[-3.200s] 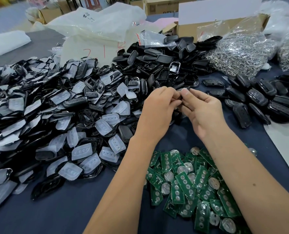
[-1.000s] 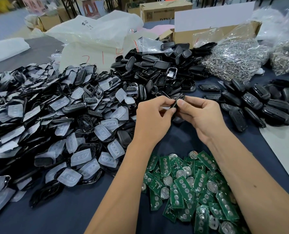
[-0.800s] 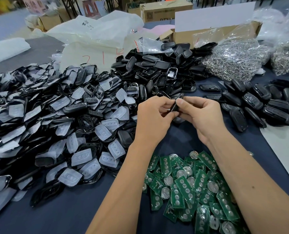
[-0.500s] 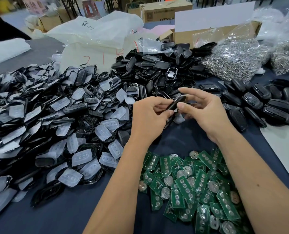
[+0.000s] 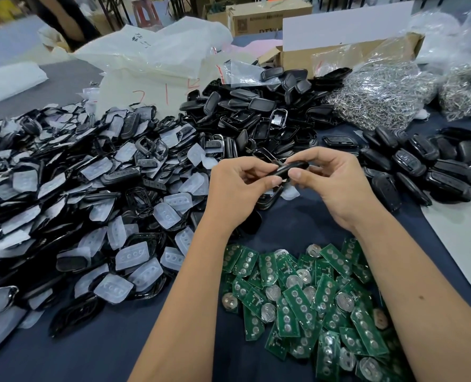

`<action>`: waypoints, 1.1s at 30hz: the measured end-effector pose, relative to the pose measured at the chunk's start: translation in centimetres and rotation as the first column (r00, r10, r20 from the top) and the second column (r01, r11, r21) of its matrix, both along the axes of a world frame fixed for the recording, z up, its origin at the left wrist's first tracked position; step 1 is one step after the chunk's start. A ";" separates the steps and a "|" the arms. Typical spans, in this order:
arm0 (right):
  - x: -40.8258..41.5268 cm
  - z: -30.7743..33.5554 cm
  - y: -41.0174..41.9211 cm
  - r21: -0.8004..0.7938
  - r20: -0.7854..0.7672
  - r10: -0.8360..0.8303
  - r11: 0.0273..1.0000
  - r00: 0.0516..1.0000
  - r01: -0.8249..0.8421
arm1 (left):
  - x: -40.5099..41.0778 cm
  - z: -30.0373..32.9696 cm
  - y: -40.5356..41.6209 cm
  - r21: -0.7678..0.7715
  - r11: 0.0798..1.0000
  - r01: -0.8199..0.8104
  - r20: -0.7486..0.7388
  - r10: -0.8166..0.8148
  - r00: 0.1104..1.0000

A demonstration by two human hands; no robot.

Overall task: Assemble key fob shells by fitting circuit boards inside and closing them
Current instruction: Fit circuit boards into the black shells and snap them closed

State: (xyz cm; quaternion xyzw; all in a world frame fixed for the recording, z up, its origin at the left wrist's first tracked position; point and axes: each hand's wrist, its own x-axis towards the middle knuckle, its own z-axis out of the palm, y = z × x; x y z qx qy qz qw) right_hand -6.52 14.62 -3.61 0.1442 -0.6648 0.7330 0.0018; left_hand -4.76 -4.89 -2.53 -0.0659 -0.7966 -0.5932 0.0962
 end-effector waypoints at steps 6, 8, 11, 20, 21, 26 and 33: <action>0.2 0.1 0.2 -0.005 0.028 0.041 0.999 0.999 -0.041 | 0.0 0.2 -0.3 -0.024 0.998 0.054 0.006 -0.054 0.999; 0.2 0.0 0.2 -0.007 0.046 0.051 0.999 0.998 -0.050 | -0.1 0.1 -0.4 -0.034 0.998 0.058 0.005 -0.058 0.998; 0.1 -0.2 0.1 -0.007 0.035 0.044 0.999 0.998 -0.044 | -0.2 0.0 -0.6 -0.046 0.997 0.060 0.007 -0.059 0.998; 0.2 -0.2 -0.4 0.058 -0.035 0.004 0.998 0.999 -0.002 | -0.1 -0.2 -0.5 -0.126 0.992 0.010 -0.043 -0.015 0.999; 0.2 -0.2 -0.5 0.074 -0.050 0.004 0.997 0.999 0.000 | 0.0 -0.2 -0.4 -0.152 0.988 0.010 -0.066 -0.020 0.998; 0.3 -0.4 -0.9 0.179 -0.083 0.024 0.984 0.996 -0.009 | 0.2 -0.2 0.2 -0.186 0.983 0.008 -0.150 -0.037 0.988; 0.3 -0.2 -0.8 0.226 -0.145 0.007 0.974 0.989 0.027 | -0.1 -0.9 0.3 -0.208 0.978 -0.017 -0.125 -0.009 0.992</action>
